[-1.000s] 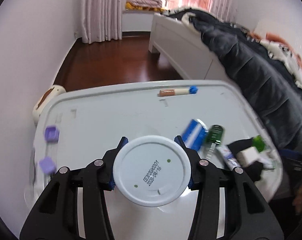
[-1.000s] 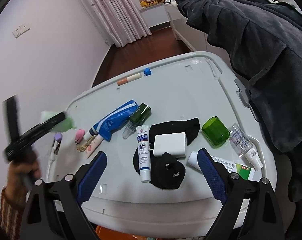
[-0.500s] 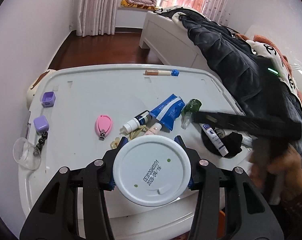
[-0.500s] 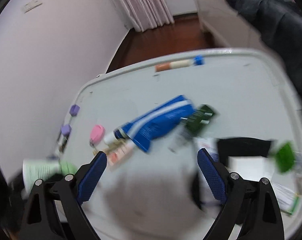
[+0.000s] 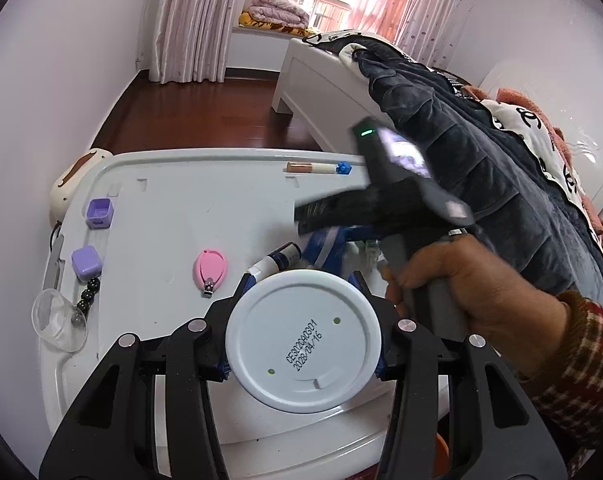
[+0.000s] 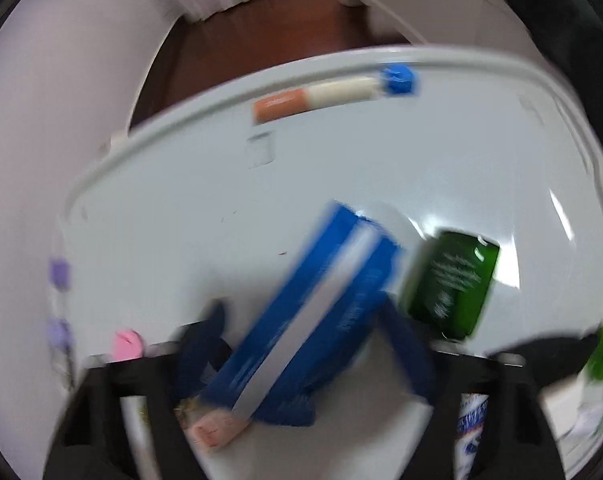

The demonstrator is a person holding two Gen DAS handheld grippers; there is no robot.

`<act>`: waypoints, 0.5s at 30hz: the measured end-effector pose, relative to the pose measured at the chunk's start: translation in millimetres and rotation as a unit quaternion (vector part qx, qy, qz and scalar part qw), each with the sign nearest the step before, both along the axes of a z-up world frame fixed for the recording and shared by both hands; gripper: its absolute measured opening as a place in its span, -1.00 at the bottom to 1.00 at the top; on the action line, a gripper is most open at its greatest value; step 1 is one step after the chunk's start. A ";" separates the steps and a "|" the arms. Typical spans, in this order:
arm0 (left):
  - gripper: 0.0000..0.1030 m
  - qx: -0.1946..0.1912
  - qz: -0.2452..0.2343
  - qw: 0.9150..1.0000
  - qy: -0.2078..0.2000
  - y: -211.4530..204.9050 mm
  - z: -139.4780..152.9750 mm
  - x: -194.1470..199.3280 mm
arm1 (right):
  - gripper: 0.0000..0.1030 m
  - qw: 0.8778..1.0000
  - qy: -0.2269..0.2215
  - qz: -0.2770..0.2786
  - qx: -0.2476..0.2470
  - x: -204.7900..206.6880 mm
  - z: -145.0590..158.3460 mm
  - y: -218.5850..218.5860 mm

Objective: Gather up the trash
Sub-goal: 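Grasp the pale green tub with the left gripper while the right grasps the blue packet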

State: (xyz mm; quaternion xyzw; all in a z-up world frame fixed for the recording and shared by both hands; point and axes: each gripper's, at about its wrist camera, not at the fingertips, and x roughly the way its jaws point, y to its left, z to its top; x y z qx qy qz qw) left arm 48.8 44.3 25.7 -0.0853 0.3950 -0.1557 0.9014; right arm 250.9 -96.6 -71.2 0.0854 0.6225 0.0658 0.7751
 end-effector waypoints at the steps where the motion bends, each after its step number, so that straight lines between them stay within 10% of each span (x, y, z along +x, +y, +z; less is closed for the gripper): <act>1: -0.09 -0.001 0.000 1.000 0.000 0.8 0.2 0.4 | 0.00 0.999 -0.017 0.021 -0.019 -2.2 2.0 7.4; 4: -0.09 -0.005 0.003 1.000 0.001 3.0 0.8 0.1 | -0.27 0.995 -0.058 0.071 -0.036 -14.1 10.6 19.6; 15: -0.09 -0.007 -0.003 1.000 -0.002 -1.8 4.4 -3.4 | -0.28 0.981 -0.162 0.099 0.023 -74.7 89.3 -11.1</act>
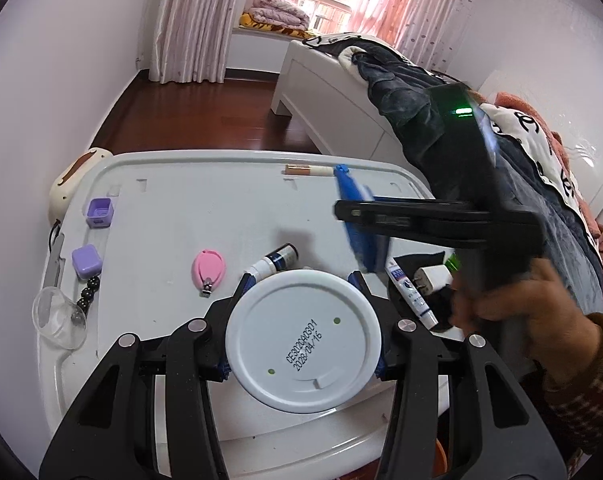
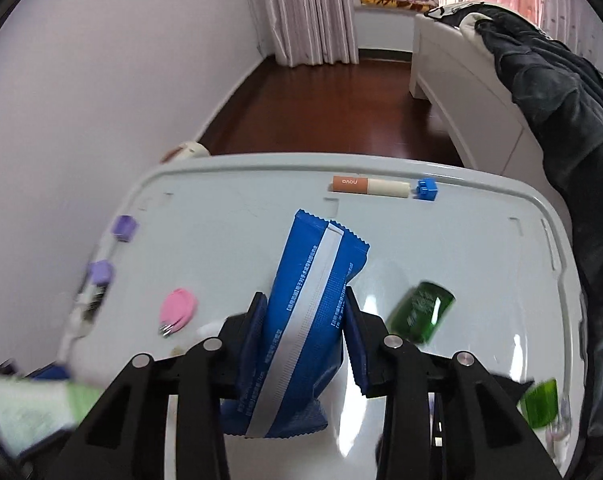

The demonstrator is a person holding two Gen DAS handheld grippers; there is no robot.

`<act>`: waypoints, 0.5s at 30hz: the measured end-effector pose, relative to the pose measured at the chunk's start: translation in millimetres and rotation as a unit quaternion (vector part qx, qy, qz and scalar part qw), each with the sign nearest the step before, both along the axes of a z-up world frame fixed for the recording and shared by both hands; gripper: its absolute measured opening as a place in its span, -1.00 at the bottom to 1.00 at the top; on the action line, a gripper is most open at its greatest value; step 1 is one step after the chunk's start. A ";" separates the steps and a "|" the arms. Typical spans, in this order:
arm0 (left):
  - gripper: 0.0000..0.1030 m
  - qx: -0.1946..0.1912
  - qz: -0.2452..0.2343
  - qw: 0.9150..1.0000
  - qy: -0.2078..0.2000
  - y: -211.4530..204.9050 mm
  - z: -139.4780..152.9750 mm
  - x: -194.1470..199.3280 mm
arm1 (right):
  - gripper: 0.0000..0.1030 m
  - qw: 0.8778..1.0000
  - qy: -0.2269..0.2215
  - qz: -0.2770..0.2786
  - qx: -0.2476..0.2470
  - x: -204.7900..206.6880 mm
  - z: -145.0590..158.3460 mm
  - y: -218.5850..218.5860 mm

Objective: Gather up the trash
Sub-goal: 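Grasp the pale green tub with the left gripper while the right grasps the blue packet, then carry both held items over the orange bucket and open both grippers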

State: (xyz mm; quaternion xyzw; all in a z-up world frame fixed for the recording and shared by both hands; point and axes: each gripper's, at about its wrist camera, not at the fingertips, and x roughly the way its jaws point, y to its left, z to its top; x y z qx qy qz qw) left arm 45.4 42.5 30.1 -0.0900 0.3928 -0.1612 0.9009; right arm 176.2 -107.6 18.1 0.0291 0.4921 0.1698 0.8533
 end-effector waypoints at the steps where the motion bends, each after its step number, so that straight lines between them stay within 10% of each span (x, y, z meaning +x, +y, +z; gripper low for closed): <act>1: -0.09 0.001 -0.004 1.000 -0.002 -1.3 0.4 -2.0 | -0.28 1.000 -0.004 0.000 0.009 -10.6 7.4 -3.2; 8: -0.09 0.005 -0.047 0.999 0.002 -23.7 5.1 -49.4 | -0.28 0.999 0.004 0.032 0.035 -124.7 16.6 -48.5; 15: -0.09 -0.007 -0.117 0.989 0.088 -73.8 -40.1 -141.1 | -0.28 0.990 0.125 0.039 0.043 -236.3 -57.9 -84.8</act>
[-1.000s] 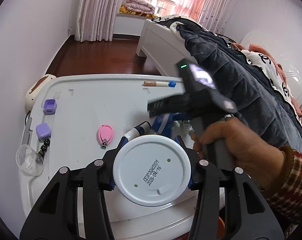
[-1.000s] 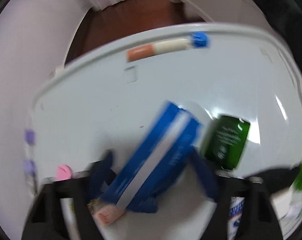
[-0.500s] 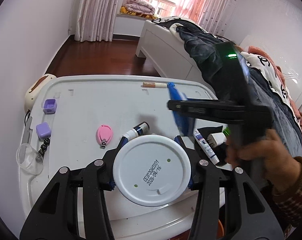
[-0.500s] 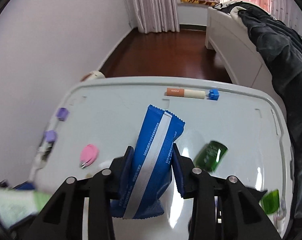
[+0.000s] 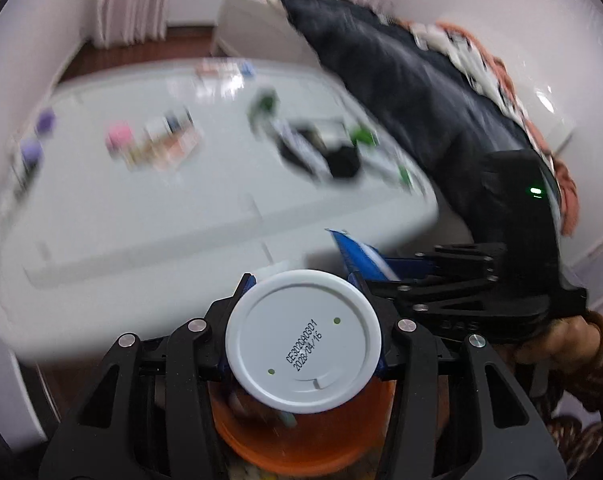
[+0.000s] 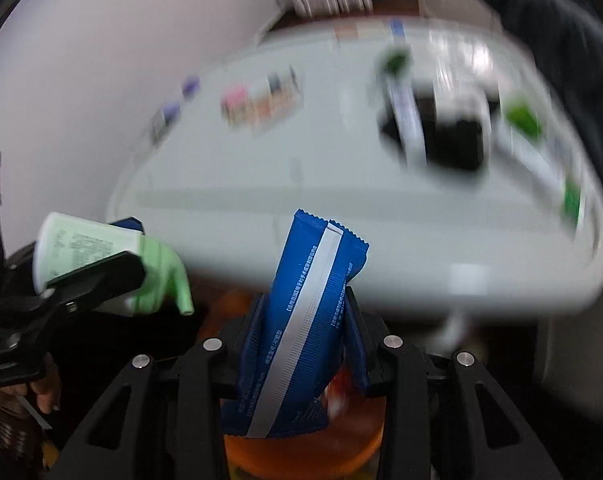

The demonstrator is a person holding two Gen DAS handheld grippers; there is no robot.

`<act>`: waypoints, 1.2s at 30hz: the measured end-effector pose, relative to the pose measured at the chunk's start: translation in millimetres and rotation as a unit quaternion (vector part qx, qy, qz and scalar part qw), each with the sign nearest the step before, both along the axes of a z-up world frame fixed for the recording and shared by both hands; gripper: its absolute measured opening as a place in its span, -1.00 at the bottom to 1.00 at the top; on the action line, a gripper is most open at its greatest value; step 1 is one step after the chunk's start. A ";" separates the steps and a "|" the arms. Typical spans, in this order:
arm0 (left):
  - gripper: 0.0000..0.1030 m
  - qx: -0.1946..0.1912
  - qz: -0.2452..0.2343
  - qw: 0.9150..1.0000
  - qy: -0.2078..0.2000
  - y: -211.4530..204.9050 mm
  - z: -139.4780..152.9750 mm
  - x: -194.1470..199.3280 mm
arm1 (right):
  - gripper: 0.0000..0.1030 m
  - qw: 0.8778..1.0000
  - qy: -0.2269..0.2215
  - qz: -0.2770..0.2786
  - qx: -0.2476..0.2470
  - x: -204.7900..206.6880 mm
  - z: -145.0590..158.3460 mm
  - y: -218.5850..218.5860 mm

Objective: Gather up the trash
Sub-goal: 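Carry both held items over the orange bucket and open both grippers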

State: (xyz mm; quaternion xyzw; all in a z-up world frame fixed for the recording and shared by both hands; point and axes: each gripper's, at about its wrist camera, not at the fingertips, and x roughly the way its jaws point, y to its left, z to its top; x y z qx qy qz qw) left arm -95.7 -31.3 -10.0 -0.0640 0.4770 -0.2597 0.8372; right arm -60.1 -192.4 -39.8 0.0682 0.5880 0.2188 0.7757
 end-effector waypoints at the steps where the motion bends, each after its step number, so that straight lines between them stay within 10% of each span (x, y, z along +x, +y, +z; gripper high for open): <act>1: -0.09 0.004 -0.011 1.000 0.021 -7.7 -12.7 -12.0 | -0.27 1.000 0.018 -0.002 -0.003 -11.9 -13.6 -2.7; 11: -0.09 0.089 -0.021 0.991 0.102 -37.4 -73.9 -39.1 | -0.20 0.992 0.122 0.019 -0.020 -54.4 -80.0 10.9; 18: -0.06 0.115 -0.002 0.990 0.082 -32.7 -68.2 -38.0 | 0.57 0.983 0.179 -0.044 -0.007 -48.6 -94.4 -7.3; 29: 0.04 0.153 0.034 0.987 0.042 -17.6 -50.7 -21.0 | 0.66 0.991 0.105 -0.077 -0.018 -19.6 -54.4 -26.5; 36: 0.27 0.150 0.120 0.981 -0.008 23.2 -8.0 41.7 | 0.80 0.996 -0.031 -0.086 0.004 37.1 41.7 -45.9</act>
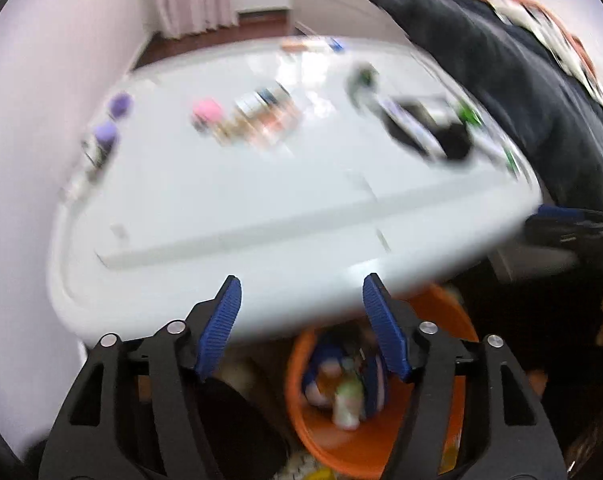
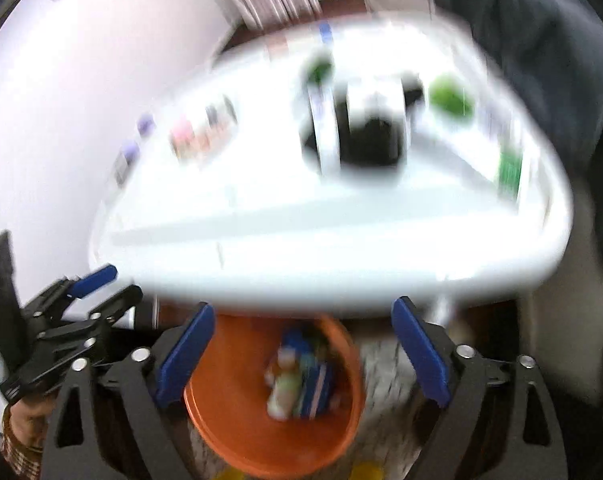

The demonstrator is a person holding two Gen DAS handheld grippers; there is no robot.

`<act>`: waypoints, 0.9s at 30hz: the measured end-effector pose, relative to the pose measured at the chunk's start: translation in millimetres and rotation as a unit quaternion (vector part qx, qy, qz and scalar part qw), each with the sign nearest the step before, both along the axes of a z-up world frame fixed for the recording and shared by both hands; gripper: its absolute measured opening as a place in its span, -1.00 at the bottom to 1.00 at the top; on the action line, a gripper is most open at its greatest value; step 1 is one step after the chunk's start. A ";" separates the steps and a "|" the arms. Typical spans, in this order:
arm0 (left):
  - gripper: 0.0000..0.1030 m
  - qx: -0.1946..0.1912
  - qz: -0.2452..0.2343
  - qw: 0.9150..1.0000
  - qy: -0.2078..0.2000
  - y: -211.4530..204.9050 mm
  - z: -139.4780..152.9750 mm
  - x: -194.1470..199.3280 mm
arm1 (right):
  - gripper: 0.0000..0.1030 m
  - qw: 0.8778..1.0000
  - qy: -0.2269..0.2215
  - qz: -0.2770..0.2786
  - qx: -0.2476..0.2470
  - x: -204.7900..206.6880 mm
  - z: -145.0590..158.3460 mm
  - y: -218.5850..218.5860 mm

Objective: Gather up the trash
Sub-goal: 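Carry both held items over the orange bucket and open both grippers, then grasp the pink nail clipper with the left gripper while the right grasps the green bottle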

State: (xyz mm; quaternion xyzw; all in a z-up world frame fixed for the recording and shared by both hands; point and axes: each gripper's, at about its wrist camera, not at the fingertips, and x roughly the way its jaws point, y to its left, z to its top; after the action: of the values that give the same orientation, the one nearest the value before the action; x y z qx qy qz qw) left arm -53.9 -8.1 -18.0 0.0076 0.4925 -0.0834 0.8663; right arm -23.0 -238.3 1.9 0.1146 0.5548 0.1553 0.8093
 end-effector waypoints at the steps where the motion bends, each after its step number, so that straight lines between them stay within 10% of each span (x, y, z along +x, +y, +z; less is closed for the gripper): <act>1: 0.35 0.003 0.015 1.000 -0.010 6.8 6.4 14.6 | 0.83 1.000 -0.026 -0.003 -0.005 10.5 14.1 -1.7; 9: 0.43 -0.007 0.101 0.995 -0.004 40.2 4.0 117.6 | 0.85 0.973 -0.201 -0.026 -0.113 77.5 55.3 -2.5; 16: 0.42 0.030 0.119 0.992 0.010 53.7 -22.7 179.4 | 0.85 0.991 -0.125 -0.037 -0.026 94.0 33.1 -13.4; 27: -0.23 0.050 0.104 0.993 0.024 49.3 -54.4 202.6 | 0.85 0.992 -0.116 -0.032 -0.038 90.2 27.5 -11.1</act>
State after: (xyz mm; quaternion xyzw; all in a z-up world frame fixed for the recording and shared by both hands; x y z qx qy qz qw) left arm 148.7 41.2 -72.4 -0.0022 0.5146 0.0321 0.8568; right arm 67.2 -249.4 29.4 0.0830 0.4583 0.1203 0.8767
